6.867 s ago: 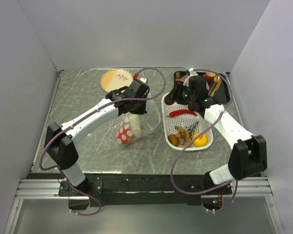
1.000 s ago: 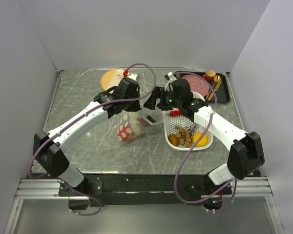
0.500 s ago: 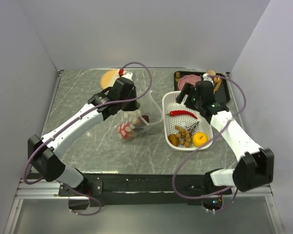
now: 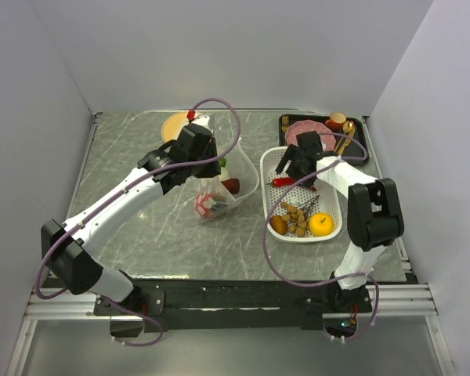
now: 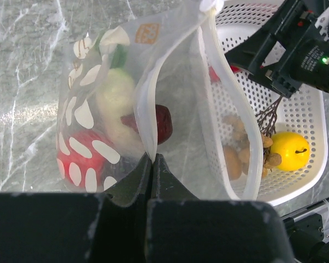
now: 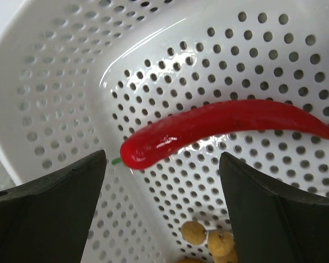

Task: Place the food in the zip-top bag and seal the zipper
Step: Pick up the fake vegetable from the bin.

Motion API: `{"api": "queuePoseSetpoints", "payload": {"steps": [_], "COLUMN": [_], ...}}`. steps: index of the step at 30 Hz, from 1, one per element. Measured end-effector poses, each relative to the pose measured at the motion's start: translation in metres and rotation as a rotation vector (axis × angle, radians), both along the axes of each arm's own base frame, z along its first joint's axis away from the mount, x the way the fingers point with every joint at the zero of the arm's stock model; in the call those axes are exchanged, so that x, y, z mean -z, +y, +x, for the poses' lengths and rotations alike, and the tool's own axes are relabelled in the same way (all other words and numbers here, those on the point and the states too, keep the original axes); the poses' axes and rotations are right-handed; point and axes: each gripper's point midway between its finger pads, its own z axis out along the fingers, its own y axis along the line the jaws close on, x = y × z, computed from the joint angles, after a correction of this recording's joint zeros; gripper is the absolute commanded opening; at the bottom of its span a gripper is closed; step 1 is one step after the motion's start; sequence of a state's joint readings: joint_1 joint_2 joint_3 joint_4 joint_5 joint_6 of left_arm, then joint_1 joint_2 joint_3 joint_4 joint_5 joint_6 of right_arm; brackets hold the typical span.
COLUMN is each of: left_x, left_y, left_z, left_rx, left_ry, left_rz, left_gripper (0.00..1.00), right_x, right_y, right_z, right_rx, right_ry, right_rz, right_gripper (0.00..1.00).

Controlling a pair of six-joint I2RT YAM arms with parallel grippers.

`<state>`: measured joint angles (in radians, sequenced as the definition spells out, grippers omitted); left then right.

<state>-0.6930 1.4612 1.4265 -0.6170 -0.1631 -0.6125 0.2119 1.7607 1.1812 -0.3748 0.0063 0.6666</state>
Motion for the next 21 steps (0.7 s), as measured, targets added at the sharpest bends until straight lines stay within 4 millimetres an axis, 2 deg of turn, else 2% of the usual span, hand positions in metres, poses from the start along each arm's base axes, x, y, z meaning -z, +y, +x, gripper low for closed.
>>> {"api": "queuePoseSetpoints", "payload": {"steps": [7, 13, 15, 17, 20, 21], "left_x": [0.000, 0.000, 0.000, 0.000, 0.000, 0.000], "left_y": [0.000, 0.000, 0.000, 0.000, 0.000, 0.000], "left_z": [0.000, 0.000, 0.000, 0.000, 0.000, 0.000], "left_rx": [0.001, 0.001, 0.001, 0.001, 0.001, 0.001], "left_ry": [0.001, 0.001, 0.001, 0.001, 0.001, 0.001], "left_rz": [-0.001, -0.001, -0.001, -0.001, -0.001, -0.001], "left_gripper": [0.01, 0.01, 0.01, 0.01, 0.01, 0.01], "right_x": [0.009, 0.014, 0.018, 0.022, 0.029, 0.030], "right_y": [0.002, 0.001, 0.001, 0.001, 0.002, 0.003], "right_z": [0.018, 0.019, 0.018, 0.017, 0.016, 0.015], "right_rx": [0.064, 0.084, 0.084, 0.083, 0.070, 0.062], "right_ry": [0.011, 0.024, 0.036, 0.045, 0.061, 0.066], "right_rz": [0.027, 0.032, 0.030, 0.028, 0.029, 0.031], "right_gripper": [0.88, 0.84, 0.78, 0.77, 0.61, 0.53]}}
